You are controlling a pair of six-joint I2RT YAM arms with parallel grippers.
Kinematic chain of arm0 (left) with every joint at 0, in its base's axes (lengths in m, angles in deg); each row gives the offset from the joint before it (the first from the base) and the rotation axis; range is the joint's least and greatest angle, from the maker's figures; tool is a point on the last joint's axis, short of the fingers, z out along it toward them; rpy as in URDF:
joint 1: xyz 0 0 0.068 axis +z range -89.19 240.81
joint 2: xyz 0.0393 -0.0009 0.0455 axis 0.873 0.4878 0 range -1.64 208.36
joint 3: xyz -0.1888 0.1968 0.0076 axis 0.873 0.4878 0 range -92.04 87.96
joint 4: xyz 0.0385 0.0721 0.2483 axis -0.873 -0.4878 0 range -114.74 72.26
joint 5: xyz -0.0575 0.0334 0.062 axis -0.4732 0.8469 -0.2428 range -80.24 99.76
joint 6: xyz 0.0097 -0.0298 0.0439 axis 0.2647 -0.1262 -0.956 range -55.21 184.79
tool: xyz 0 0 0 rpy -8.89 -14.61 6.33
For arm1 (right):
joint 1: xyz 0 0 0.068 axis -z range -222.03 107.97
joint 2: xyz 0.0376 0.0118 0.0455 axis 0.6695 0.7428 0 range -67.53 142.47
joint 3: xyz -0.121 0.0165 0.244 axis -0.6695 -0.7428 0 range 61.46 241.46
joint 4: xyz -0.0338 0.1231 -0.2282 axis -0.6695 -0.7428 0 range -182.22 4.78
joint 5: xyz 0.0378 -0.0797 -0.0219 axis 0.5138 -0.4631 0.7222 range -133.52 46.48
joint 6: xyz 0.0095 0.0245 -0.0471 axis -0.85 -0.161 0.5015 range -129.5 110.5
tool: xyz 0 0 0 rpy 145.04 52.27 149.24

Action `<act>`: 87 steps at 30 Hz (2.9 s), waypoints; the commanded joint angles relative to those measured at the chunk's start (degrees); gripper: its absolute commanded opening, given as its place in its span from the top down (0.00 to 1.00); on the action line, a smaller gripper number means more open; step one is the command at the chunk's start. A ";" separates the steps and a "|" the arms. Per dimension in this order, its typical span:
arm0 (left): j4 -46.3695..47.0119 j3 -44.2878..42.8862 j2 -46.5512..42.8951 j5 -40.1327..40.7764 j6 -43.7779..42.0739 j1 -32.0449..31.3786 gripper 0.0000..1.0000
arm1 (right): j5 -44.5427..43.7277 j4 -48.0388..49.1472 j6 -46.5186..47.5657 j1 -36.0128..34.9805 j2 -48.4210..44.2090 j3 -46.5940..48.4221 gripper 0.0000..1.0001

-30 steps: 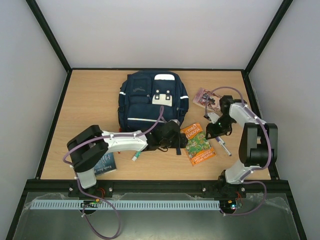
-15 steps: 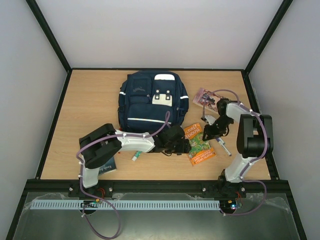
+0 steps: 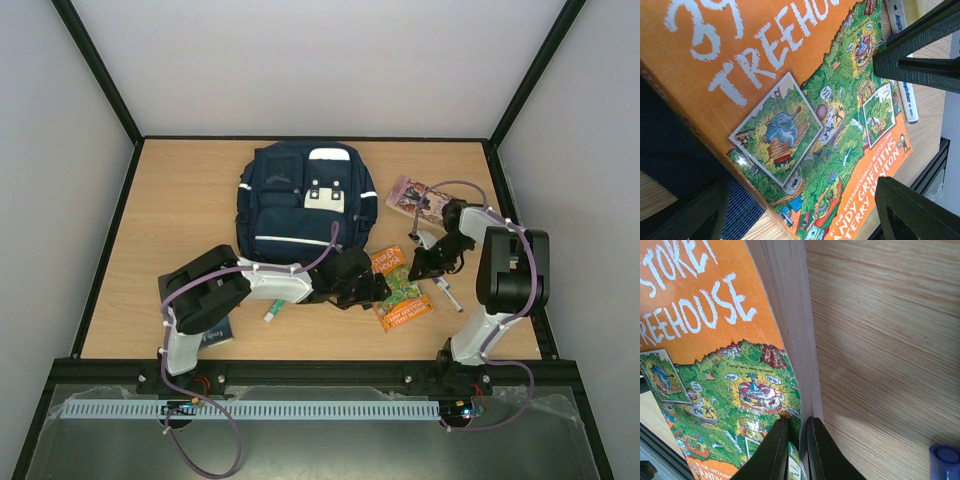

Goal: Pack the student bag
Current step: Pick up the book from the center of the board.

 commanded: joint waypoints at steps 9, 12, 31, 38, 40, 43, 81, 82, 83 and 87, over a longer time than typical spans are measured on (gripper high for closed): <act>-1.61 2.98 -6.64 7.09 1.08 -0.31 0.17 | -13.30 7.98 -1.40 0.18 8.30 -6.40 0.98; 0.72 2.80 -4.34 3.95 2.16 0.03 0.17 | -14.31 8.07 -1.79 0.85 8.71 -6.02 0.99; 3.54 -0.53 6.68 0.45 12.05 0.02 0.12 | -15.84 7.13 -1.64 2.08 10.08 -5.73 0.99; 25.54 3.87 6.00 0.43 12.15 0.30 0.17 | -15.80 7.07 -1.38 2.08 10.06 -5.77 0.99; 29.49 5.22 4.08 1.30 10.96 0.19 0.20 | -15.77 7.07 -1.29 2.06 10.05 -5.89 0.99; 29.89 6.10 1.07 3.97 9.02 -0.21 0.26 | -15.75 7.12 -1.12 2.08 9.95 -5.91 0.99; -5.36 8.69 -39.39 6.08 -33.45 7.03 0.98 | 11.53 -6.80 -2.42 2.70 -29.90 13.77 0.36; -6.64 8.16 -40.81 5.83 -34.71 8.03 0.98 | 13.92 -7.42 -2.12 2.69 -30.25 14.70 0.32; -7.61 7.73 -42.06 5.40 -36.03 9.13 0.98 | 16.56 -8.30 -1.38 2.69 -30.46 15.67 0.27; -8.49 6.92 -45.77 0.52 -39.49 14.78 0.98 | 29.55 -7.28 -0.79 2.68 -32.82 15.75 0.00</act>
